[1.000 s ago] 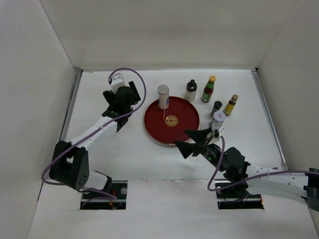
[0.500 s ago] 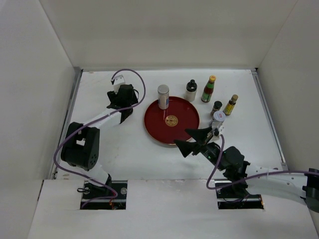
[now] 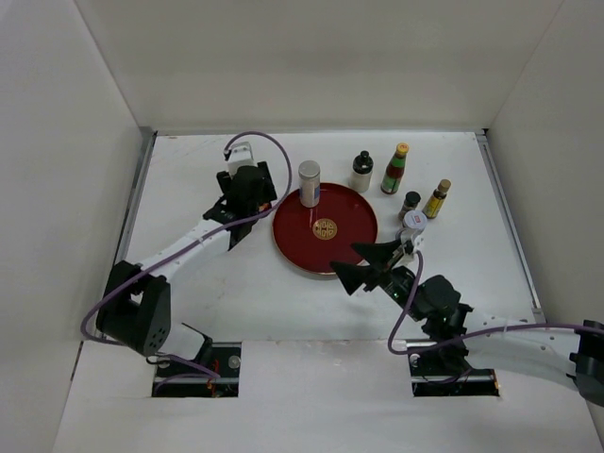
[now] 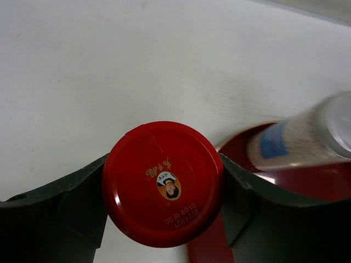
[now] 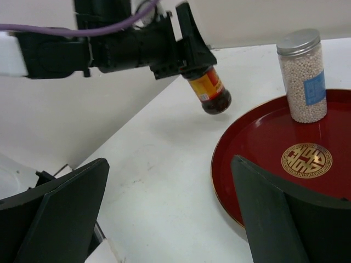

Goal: Organize the condiment bottles

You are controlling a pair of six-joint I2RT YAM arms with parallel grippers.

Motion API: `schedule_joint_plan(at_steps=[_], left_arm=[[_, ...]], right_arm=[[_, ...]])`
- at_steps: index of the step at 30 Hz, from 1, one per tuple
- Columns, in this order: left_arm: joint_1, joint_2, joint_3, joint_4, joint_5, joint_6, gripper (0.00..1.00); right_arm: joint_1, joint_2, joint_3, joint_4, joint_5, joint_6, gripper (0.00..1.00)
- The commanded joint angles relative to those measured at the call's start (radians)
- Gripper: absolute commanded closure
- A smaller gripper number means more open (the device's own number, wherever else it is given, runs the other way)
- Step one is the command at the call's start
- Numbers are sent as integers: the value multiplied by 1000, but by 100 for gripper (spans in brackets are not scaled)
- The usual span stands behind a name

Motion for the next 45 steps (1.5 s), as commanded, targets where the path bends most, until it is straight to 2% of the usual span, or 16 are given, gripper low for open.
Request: schedule_joint_plan(at_steps=[1,9,14,18,19,21,25,27,29,33,35,39,45], left_arm=[[-84,-67,75,139,4,-11,63],[-169,88,183,179,21,-12,63],[-173,198,250,188,26,-3,63],[-167,261,269,177,29,-3,62],[-167,267,269,171,24,-3,61],[-170,272,269,156,17,-2,59],[-176,272,250,151,4,7,44],[-178,251,232,153,3,7,33],[-179,215,200,162,3,6,23],[-178,117,140,173,7,4,6],[-178,61,102,191,14,6,1],[-162,-83,-13,280,26,0,0],[-135,-314,-301,456,-23,-58,0]], right_arm=[[-25,-2,31,28,-6,21,0],[-51,-32,22,19,-13,41,0],[-49,-32,25,13,-13,37,0],[-49,-51,22,7,-16,38,9],[-49,-52,22,7,-13,36,13],[-55,-46,20,7,-15,44,28],[-59,-36,32,-12,-3,39,61],[-59,-20,37,-16,14,47,68],[-59,-11,42,-19,34,50,70],[-59,-2,49,-30,83,42,64],[-59,-2,58,-59,94,35,54],[-59,-20,115,-185,201,7,27],[-59,-54,264,-523,538,5,4]])
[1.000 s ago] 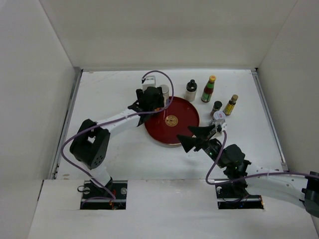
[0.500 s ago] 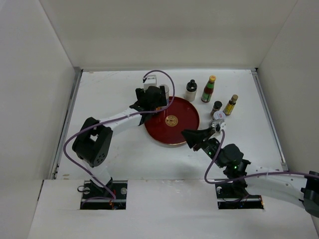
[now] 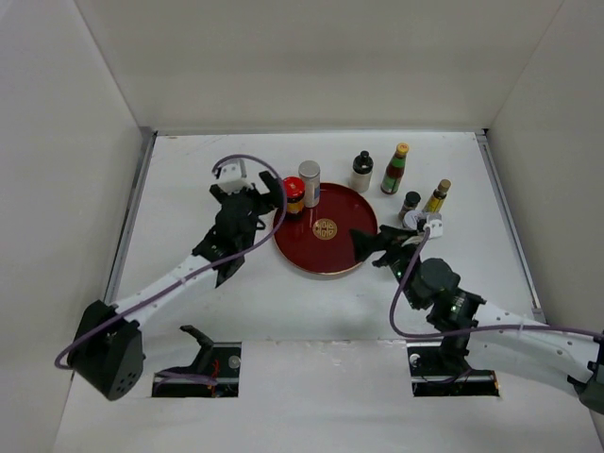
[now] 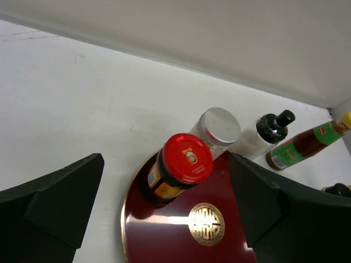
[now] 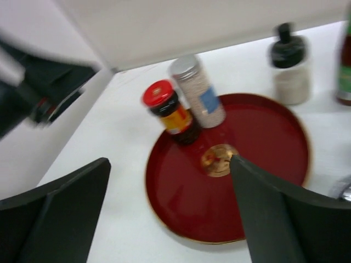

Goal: Organize the condiment bottles

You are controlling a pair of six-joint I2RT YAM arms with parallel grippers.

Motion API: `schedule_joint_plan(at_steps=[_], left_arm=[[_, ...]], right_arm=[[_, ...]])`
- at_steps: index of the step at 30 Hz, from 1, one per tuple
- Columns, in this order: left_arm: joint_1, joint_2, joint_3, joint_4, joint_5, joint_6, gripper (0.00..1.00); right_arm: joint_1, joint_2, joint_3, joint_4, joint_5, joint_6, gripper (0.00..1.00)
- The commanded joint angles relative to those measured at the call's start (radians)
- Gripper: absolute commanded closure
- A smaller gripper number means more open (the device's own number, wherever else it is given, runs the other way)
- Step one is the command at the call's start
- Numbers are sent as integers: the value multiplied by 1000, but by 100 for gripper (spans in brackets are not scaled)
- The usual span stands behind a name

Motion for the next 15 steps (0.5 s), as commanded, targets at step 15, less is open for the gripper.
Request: schedule_joint_plan(at_steps=[15], left_arm=[[123,-149,-517,334,-11,-287,0]], right_arm=[[-310,162,315,-788,247,91,0]])
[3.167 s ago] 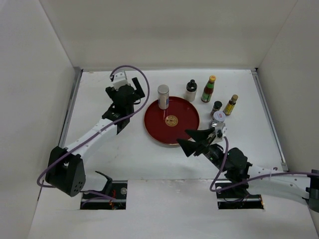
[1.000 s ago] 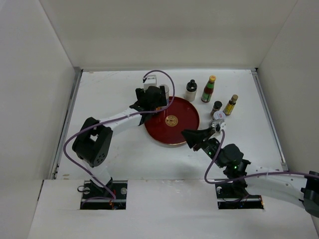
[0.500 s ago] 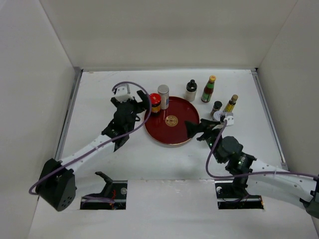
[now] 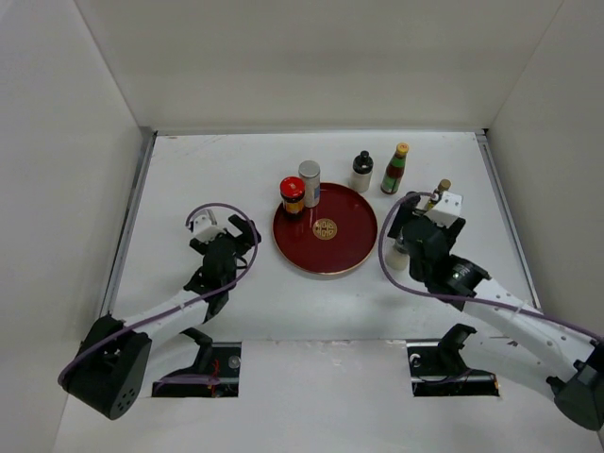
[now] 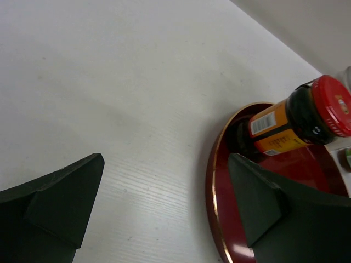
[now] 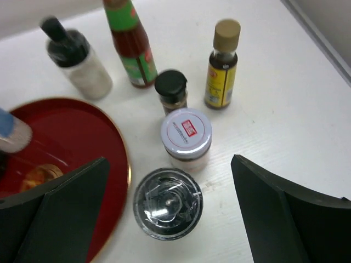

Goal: Organize the condiment bottles

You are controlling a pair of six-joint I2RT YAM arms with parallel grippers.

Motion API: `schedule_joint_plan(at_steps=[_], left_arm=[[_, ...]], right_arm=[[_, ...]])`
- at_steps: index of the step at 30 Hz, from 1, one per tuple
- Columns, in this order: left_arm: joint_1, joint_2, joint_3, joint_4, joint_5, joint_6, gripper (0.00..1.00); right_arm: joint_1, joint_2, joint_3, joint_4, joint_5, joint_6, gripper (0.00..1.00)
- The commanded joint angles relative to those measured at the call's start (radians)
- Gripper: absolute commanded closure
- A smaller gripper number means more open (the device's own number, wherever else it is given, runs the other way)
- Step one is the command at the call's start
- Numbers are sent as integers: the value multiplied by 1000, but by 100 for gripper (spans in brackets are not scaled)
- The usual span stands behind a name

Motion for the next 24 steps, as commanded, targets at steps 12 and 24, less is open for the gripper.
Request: schedule_joint_plan(at_steps=[12,24], left_arm=[[7,40,17,145,93,-51,0],[24,49,20,145,119,-59,0]], right_arm=[[-72,174,11,-80,-201,45,0],[-95,175,-54,115,-207,-4,23]])
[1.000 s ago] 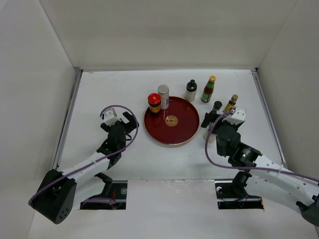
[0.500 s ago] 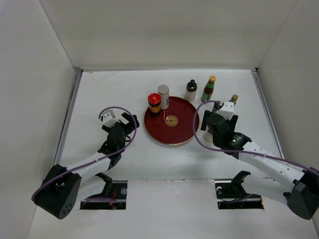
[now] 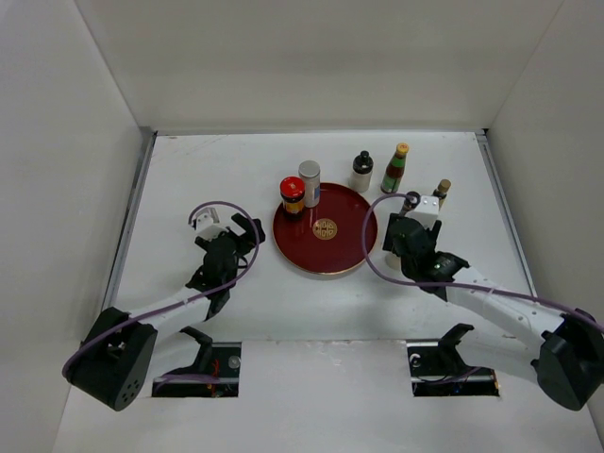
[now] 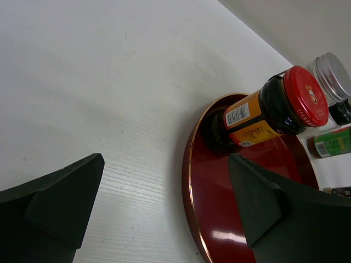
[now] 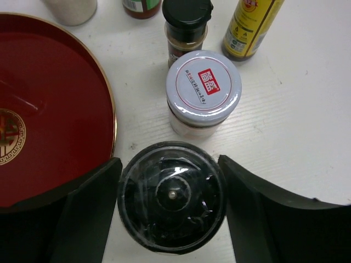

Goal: Organize the condiment bottles

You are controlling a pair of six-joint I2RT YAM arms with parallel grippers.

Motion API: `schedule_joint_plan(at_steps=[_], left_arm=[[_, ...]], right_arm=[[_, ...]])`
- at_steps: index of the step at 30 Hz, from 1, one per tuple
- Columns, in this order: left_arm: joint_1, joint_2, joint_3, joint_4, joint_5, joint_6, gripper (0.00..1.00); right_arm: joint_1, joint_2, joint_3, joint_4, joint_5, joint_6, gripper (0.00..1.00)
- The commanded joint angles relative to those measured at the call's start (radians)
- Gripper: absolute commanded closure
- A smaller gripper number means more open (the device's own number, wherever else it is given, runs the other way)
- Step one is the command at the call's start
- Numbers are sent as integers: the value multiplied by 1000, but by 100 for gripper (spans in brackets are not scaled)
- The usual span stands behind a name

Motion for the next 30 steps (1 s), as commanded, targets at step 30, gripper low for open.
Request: schedule_joint_plan(at_steps=[30], left_arm=[[62,-36,-8,52,43,-44,0]], right_arm=[[288,666,628,491,-267,-160,39]])
